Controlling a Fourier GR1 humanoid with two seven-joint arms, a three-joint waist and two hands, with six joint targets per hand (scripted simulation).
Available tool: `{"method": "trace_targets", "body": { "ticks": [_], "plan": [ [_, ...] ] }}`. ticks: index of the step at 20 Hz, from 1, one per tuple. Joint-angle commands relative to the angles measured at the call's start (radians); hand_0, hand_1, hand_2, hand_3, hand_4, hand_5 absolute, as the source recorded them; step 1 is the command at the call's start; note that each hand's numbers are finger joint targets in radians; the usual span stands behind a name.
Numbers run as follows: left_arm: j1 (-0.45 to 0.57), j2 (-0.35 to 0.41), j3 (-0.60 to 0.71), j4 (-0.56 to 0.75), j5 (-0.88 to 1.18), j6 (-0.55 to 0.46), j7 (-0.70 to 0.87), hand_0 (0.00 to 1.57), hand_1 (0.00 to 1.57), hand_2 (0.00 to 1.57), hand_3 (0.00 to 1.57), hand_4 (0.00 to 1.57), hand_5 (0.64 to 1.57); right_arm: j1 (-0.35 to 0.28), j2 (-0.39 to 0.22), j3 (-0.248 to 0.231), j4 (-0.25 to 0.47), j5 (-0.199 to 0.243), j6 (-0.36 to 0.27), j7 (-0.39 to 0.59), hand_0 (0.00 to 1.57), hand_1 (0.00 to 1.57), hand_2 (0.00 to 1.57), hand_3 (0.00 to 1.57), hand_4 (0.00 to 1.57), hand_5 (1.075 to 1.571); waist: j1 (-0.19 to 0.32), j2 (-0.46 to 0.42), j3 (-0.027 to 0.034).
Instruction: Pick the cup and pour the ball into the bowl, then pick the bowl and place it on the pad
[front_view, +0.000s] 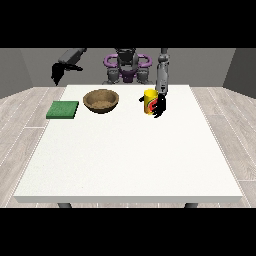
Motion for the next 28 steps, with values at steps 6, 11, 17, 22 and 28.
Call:
{"method": "trace_targets", "body": {
  "ticks": [6,11,17,22,28],
  "plan": [
    [0.000,-0.056,-0.052,0.052,-0.120,0.234,0.015,1.33,1.33,1.57,1.57,1.50,1.241,-0.016,-0.048,-0.025,0.007,-0.036,0.035,0.051,0.00,0.00,0.00,0.00,0.00,1.570,-0.036,-0.028,-0.0067],
    [0.042,0.064,-0.160,0.013,-0.248,0.220,0.200,1.35,1.35,1.57,1.57,1.55,1.306,0.064,-0.063,-0.058,0.167,-0.020,0.055,0.037,0.00,0.00,0.00,0.00,0.00,1.570,0.067,-0.236,-0.0040],
    [-0.177,0.337,-0.190,0.046,-0.380,0.195,0.487,1.46,1.46,1.57,1.57,1.57,1.296,0.028,-0.053,-0.047,0.182,-0.013,0.034,0.061,0.00,0.00,0.00,0.00,0.00,1.569,0.049,-0.256,-0.0038],
    [-0.262,0.275,-0.287,0.051,-0.524,0.279,0.647,1.49,1.49,1.57,1.57,1.57,1.273,-0.066,-0.071,-0.076,0.236,-0.043,0.023,0.086,0.00,0.00,0.00,0.00,0.00,1.568,0.057,-0.224,-0.0056],
    [-0.266,0.174,-0.404,-0.004,-0.674,0.281,0.840,1.49,1.49,1.57,1.57,1.51,1.267,0.001,-0.119,-0.121,0.381,-0.035,0.085,-0.008,0.00,0.00,0.00,0.00,0.00,1.569,0.112,-0.312,-0.0058]
  ]
}}
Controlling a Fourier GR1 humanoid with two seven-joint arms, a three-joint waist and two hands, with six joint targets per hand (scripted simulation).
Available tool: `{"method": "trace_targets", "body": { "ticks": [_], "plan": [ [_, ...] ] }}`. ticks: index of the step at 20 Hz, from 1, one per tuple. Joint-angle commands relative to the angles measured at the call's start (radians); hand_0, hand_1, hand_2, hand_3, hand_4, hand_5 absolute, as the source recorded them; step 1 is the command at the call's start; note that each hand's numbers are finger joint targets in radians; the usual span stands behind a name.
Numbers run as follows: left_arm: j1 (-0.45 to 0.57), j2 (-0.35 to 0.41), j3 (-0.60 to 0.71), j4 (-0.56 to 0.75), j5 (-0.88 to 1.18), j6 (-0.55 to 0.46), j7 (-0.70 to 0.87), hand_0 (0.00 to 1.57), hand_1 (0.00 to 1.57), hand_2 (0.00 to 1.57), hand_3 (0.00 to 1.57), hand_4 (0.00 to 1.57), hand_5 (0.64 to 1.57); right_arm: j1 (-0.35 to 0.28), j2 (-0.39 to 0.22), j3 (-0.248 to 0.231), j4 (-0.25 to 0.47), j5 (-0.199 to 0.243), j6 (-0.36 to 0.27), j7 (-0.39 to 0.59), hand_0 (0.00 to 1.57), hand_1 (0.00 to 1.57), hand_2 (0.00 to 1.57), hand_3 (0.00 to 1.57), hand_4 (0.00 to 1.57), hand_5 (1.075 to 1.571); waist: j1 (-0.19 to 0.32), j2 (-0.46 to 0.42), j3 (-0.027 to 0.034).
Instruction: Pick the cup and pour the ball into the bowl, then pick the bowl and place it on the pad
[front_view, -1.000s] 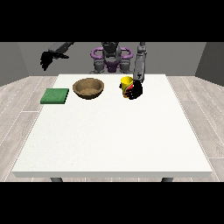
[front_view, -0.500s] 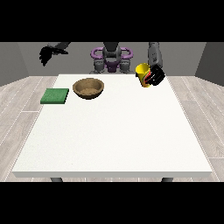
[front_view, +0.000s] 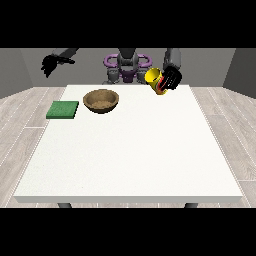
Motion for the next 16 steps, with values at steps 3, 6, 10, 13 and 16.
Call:
{"method": "trace_targets", "body": {
  "ticks": [3,6,10,13,16],
  "plan": [
    [-0.025,-0.063,-0.102,0.000,-0.170,0.023,0.204,1.50,1.50,1.57,1.57,1.51,1.245,0.034,0.006,0.011,0.038,0.002,0.029,-0.004,0.00,0.00,0.00,0.00,0.00,1.569,-0.004,-0.070,-0.0007],
    [-0.084,-0.063,-0.153,0.007,-0.259,-0.009,0.271,1.52,1.52,1.57,1.57,1.57,1.211,0.005,-0.008,-0.008,0.060,0.006,0.014,-0.028,0.00,0.00,0.00,0.00,0.00,1.570,-0.003,-0.051,-0.0006],
    [-0.111,-0.096,-0.285,0.048,-0.449,0.009,0.397,1.55,1.55,1.57,1.57,1.57,1.244,0.020,-0.025,0.008,0.072,0.005,0.043,0.030,0.00,0.00,0.00,0.00,0.00,1.571,-0.021,-0.120,-0.0003],
    [-0.217,-0.161,-0.379,0.046,-0.569,-0.074,0.482,1.51,1.51,1.57,1.57,1.41,1.378,-0.013,-0.020,-0.013,0.131,0.020,0.023,-0.054,0.00,0.00,0.00,0.00,0.00,1.571,0.019,-0.085,0.0014],
    [-0.244,-0.209,-0.480,0.076,-0.677,-0.143,0.509,1.48,1.48,1.57,1.57,1.57,1.204,-0.037,-0.086,-0.037,0.149,-0.012,0.079,-0.021,0.00,0.00,0.00,0.00,0.00,1.571,-0.018,-0.081,0.0015]
  ]
}}
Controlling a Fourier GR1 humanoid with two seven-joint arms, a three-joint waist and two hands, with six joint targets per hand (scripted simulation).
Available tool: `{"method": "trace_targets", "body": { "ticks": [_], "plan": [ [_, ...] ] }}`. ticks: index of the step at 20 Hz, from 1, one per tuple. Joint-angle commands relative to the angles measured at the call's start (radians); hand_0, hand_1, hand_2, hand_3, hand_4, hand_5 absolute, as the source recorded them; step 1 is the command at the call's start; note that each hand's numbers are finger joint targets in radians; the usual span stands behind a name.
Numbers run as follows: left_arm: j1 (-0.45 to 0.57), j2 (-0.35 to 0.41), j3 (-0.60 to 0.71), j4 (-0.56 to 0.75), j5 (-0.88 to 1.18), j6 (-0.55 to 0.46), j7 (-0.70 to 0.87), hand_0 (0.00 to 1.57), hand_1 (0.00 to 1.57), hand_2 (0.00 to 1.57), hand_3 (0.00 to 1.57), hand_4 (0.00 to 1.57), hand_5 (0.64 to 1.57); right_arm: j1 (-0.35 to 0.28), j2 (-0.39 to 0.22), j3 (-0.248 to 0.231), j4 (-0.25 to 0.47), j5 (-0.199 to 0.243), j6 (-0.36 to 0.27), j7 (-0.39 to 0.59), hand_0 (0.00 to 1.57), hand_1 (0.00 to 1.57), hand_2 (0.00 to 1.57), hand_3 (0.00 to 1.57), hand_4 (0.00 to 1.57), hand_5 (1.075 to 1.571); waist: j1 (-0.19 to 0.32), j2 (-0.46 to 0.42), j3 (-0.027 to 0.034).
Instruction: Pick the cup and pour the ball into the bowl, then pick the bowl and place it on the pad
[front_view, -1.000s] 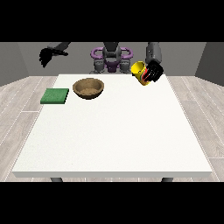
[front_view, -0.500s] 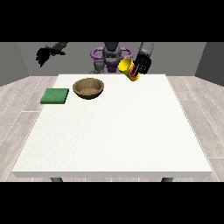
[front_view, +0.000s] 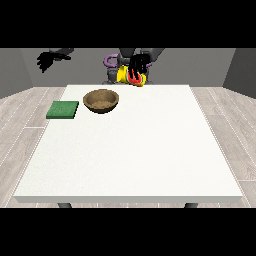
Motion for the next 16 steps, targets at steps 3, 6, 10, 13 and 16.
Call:
{"method": "trace_targets", "body": {
  "ticks": [3,6,10,13,16],
  "plan": [
    [-0.061,-0.102,-0.175,0.041,-0.215,-0.108,0.095,1.49,1.49,1.57,1.57,1.57,1.019,-0.038,0.024,0.007,0.023,0.005,-0.007,-0.042,0.00,0.00,0.00,0.00,0.00,1.571,-0.006,0.047,-0.0008],
    [-0.068,-0.119,-0.292,0.085,-0.330,-0.227,0.105,1.53,1.53,1.57,1.57,1.56,1.164,-0.004,0.009,0.019,0.041,0.020,0.010,-0.015,0.00,0.00,0.00,0.00,0.00,1.570,-0.010,-0.020,-0.0002],
    [-0.122,-0.102,-0.346,0.083,-0.407,-0.299,0.060,1.48,1.48,1.57,1.57,1.47,1.234,0.003,0.011,0.004,0.069,0.027,-0.006,-0.053,0.00,0.00,0.00,0.00,0.00,1.571,0.020,-0.012,-0.0010],
    [-0.111,-0.158,-0.397,0.068,-0.474,-0.372,0.117,1.45,1.45,1.57,1.57,1.53,1.143,-0.016,-0.006,0.004,0.080,0.033,0.007,-0.072,0.00,0.00,0.00,0.00,0.00,1.571,0.016,0.014,-0.0016],
    [-0.065,-0.124,-0.366,0.052,-0.495,-0.346,0.056,1.45,1.45,1.57,1.57,1.53,1.129,-0.004,0.002,0.005,0.054,0.007,0.012,-0.020,0.00,0.00,0.00,0.00,0.00,1.570,0.025,-0.020,-0.0027]
  ]
}}
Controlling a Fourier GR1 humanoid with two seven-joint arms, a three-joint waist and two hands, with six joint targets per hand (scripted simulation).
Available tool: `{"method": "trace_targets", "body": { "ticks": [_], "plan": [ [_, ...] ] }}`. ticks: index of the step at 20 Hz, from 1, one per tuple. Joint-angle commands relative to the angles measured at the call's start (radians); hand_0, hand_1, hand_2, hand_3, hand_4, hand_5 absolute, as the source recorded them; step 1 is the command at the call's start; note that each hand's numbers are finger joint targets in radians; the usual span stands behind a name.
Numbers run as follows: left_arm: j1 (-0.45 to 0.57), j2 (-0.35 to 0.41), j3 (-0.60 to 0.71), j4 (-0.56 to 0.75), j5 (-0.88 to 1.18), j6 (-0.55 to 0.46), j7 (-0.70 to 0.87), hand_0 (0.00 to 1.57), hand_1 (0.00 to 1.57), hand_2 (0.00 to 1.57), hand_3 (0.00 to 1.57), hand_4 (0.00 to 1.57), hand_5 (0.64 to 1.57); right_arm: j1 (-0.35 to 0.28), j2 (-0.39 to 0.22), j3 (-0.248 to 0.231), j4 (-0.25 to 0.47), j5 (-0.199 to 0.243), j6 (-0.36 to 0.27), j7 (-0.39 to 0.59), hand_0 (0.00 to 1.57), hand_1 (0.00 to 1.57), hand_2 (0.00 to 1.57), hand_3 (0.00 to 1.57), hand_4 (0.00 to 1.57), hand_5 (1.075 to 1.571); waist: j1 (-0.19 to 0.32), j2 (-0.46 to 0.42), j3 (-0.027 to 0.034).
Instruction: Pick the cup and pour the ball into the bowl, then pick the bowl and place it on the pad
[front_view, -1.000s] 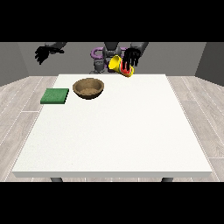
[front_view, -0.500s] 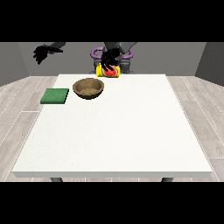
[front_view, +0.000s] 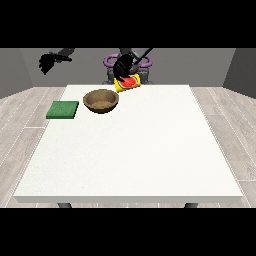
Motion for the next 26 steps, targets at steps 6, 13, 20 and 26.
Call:
{"method": "trace_targets", "body": {
  "ticks": [6,13,20,26],
  "plan": [
    [0.056,0.012,0.302,-0.130,0.234,0.117,0.047,1.50,1.50,1.57,1.57,1.57,1.092,0.030,0.022,-0.007,0.002,-0.023,-0.037,0.089,0.00,0.00,0.00,0.00,0.10,1.565,0.055,-0.036,-0.0083],
    [0.253,-0.032,0.645,-0.307,0.674,0.373,-0.005,0.90,0.90,0.85,0.48,1.26,1.437,0.042,0.047,-0.004,-0.029,-0.022,-0.058,0.077,0.00,0.00,0.00,0.00,0.25,1.567,0.106,0.021,-0.0225],
    [0.441,-0.035,0.744,-0.533,1.222,0.375,-0.275,0.00,0.00,0.00,0.00,0.00,1.556,-0.016,0.152,0.058,-0.079,0.015,-0.139,0.073,0.00,0.00,0.00,0.00,0.29,1.570,0.068,0.122,-0.0178],
    [0.600,-0.035,0.733,-0.645,1.456,0.149,-0.565,0.00,0.00,0.00,0.00,0.00,1.565,-0.013,0.263,0.064,-0.060,0.077,-0.326,0.024,0.00,0.00,0.00,0.00,0.29,1.570,0.205,0.169,-0.0032]
  ]
}}
